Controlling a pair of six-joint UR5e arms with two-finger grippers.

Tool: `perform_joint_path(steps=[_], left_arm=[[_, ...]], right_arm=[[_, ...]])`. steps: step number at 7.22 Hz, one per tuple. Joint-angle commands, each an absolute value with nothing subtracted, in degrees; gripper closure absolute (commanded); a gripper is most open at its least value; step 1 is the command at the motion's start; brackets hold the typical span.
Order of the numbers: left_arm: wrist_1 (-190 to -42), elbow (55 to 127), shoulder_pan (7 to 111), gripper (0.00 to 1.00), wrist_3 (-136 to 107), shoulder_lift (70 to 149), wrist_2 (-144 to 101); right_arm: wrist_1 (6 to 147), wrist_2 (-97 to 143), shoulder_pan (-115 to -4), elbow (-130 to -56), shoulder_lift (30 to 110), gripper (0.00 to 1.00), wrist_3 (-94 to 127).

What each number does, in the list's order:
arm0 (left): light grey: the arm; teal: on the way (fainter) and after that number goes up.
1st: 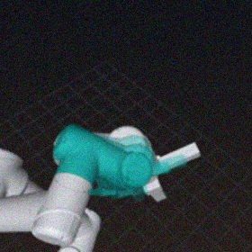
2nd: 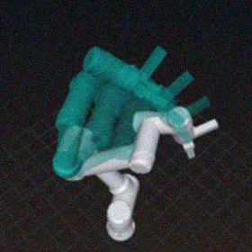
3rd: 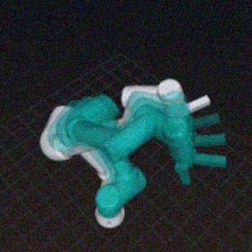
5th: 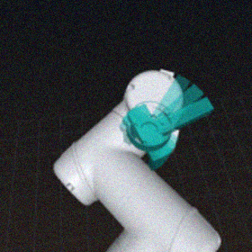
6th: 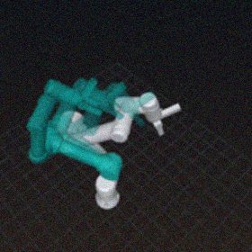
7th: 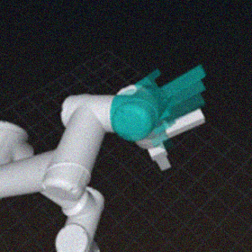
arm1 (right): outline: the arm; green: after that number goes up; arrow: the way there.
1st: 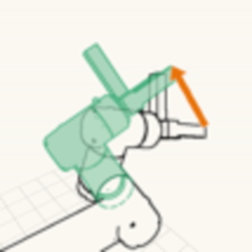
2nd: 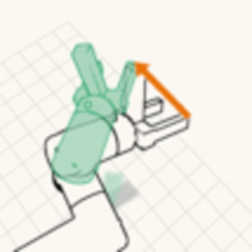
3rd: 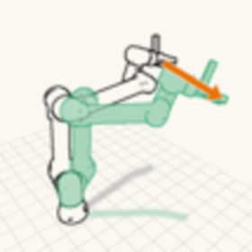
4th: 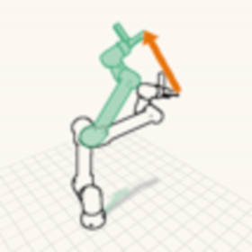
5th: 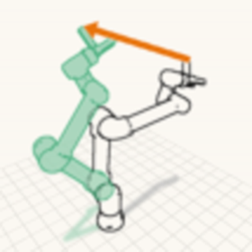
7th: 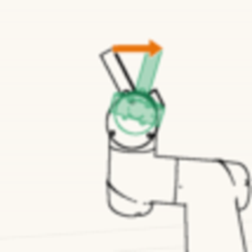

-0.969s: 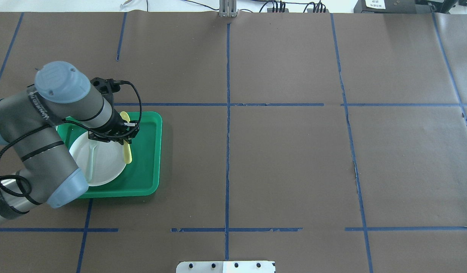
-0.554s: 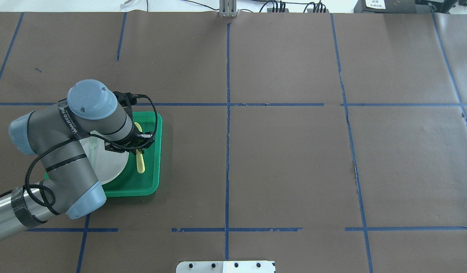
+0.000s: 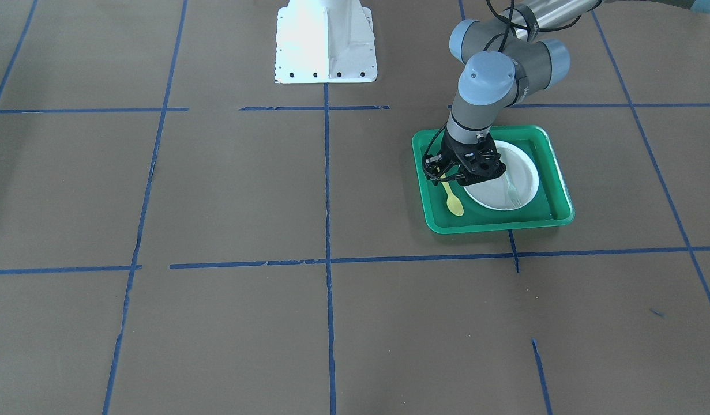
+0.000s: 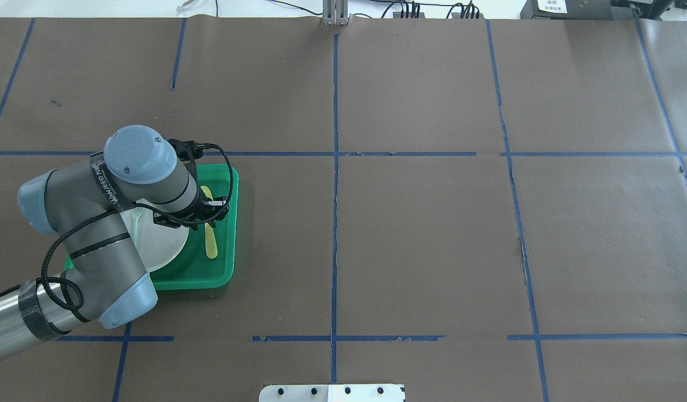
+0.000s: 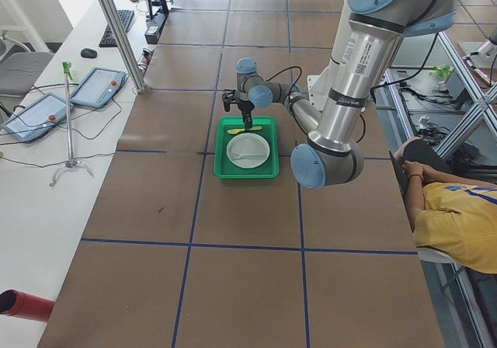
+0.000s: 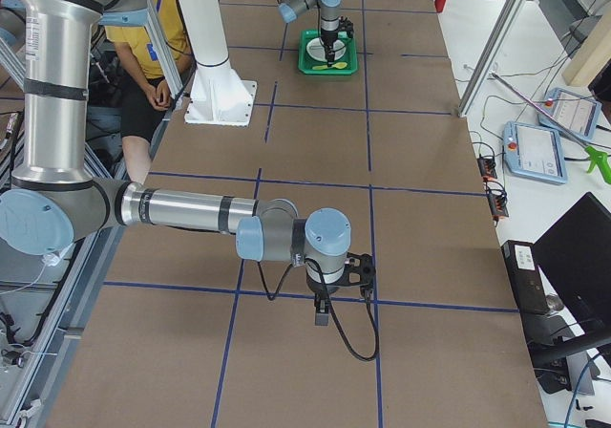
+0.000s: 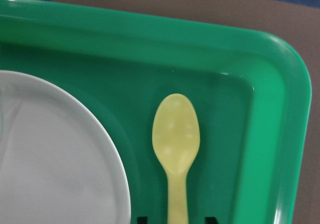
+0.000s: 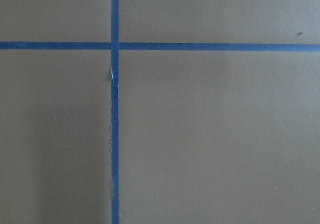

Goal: Place spoon
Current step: 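Lift the yellow spoon and carry it off the plate onto the tray, then open the left gripper to release the spoon on the tray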

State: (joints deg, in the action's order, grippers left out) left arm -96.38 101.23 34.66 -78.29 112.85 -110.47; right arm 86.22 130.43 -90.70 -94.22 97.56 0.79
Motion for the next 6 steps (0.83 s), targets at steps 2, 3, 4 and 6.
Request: perform_joint_path(steps=[2,3,4,6], left_arm=[[-96.86,109.23,43.11,0.0,-67.13,109.02,-111.0],[-96.86,109.77,49.24,0.0,-56.62,104.55,-116.31],[-96.77,109.51,56.7,0.0,-42.16,100.33,-120.46],[-94.67,106.28,71.91,0.0,-20.04,93.72,-124.71]], right_arm=[[86.22,130.43,-90.7,-94.22,97.56,0.0,0.79],[86.22,130.43,-90.7,-94.22,97.56,0.0,0.79],[86.22,130.43,-90.7,-94.22,97.56,0.0,0.79],[86.22,130.43,-90.7,-94.22,97.56,0.0,0.79]])
